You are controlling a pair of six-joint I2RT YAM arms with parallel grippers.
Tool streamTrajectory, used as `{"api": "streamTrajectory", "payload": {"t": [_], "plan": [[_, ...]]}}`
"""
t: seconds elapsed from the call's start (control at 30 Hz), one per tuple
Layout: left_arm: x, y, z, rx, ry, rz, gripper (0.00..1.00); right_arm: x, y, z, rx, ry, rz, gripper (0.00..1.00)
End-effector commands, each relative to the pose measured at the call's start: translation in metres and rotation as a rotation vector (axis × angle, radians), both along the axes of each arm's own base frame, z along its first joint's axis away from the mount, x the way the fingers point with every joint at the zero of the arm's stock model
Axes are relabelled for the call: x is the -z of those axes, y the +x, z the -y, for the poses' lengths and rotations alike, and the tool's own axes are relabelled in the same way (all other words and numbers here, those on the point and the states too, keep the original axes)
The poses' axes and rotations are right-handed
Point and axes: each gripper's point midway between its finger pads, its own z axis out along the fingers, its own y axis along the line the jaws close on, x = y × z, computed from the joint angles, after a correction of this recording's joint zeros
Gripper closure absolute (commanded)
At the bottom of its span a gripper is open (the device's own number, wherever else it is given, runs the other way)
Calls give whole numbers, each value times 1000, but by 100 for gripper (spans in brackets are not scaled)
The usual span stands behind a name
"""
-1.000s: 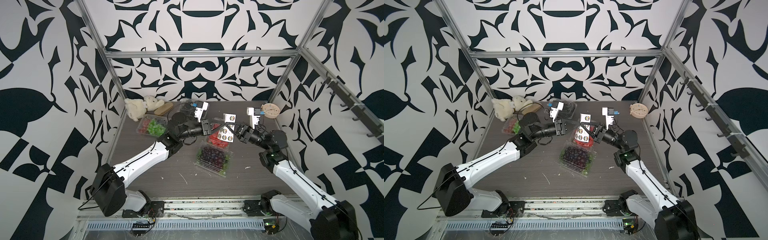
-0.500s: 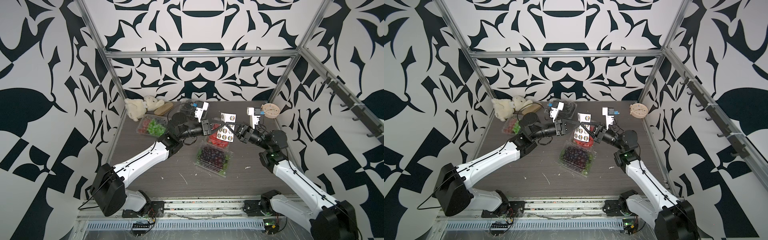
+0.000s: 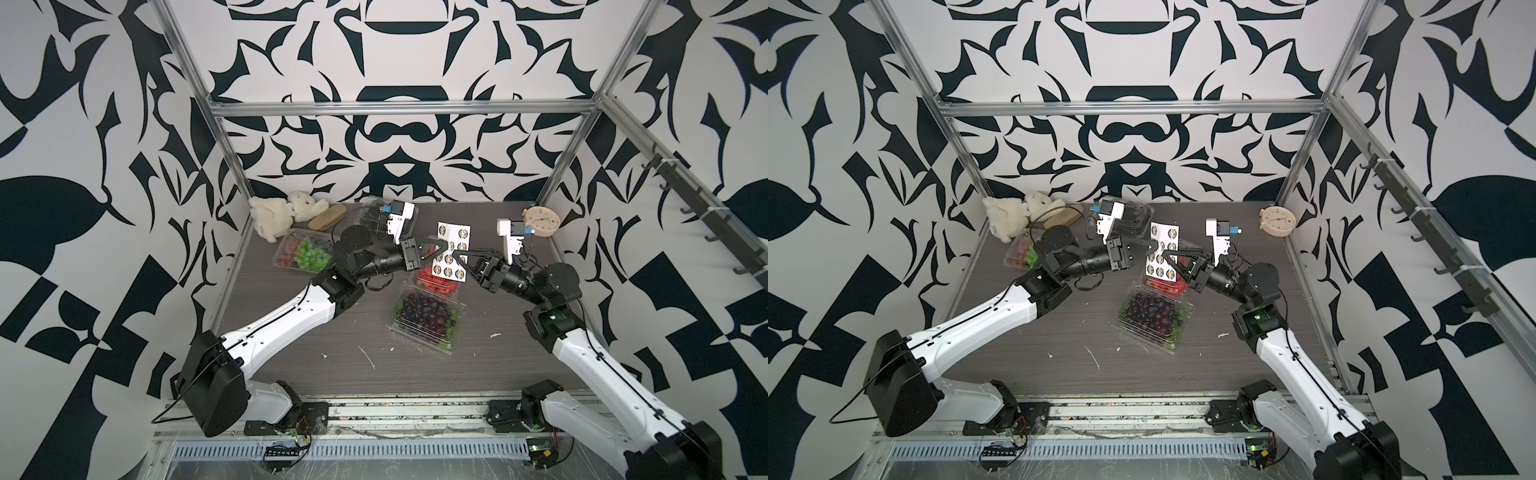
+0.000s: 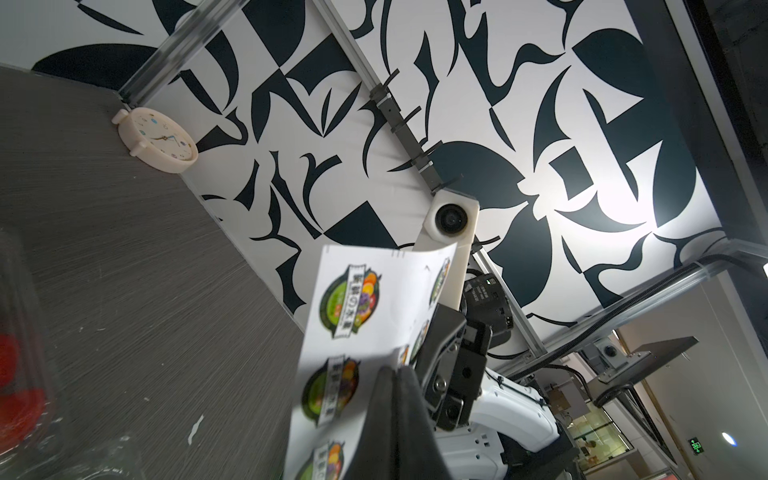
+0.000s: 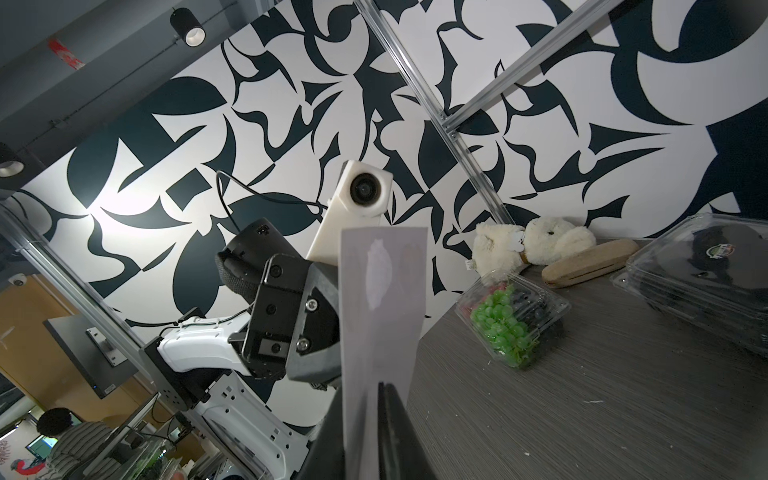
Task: Label fruit boxes
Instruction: Tear off the label from the label sticker, then stick the label on the fruit box.
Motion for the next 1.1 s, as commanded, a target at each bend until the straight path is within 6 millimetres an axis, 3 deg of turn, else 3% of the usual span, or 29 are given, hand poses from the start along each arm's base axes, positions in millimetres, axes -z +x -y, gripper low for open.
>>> {"api": "streamTrajectory", "payload": {"t": [0.0, 0.13, 0.43, 0.63, 0.8, 1.07], "plan": [[-6, -2, -5, -17, -9, 28, 100, -4, -7, 1, 6, -18, 58, 84], [-7, -3, -3, -2, -16, 24, 100, -5, -6, 1, 17, -22, 56, 100], [-17, -11, -9, 9, -36, 34, 100, 8, 6, 5, 85, -74, 23, 100], [-7, -11, -14, -19, -2, 19, 100, 14, 10, 9, 137, -100, 18, 100], [29, -5, -23, -95, 113, -54, 100, 20, 9, 18, 203, -141, 22, 100], [114, 6, -30, -204, 330, -241, 100, 25, 4, 39, 338, -177, 25, 100]]}}
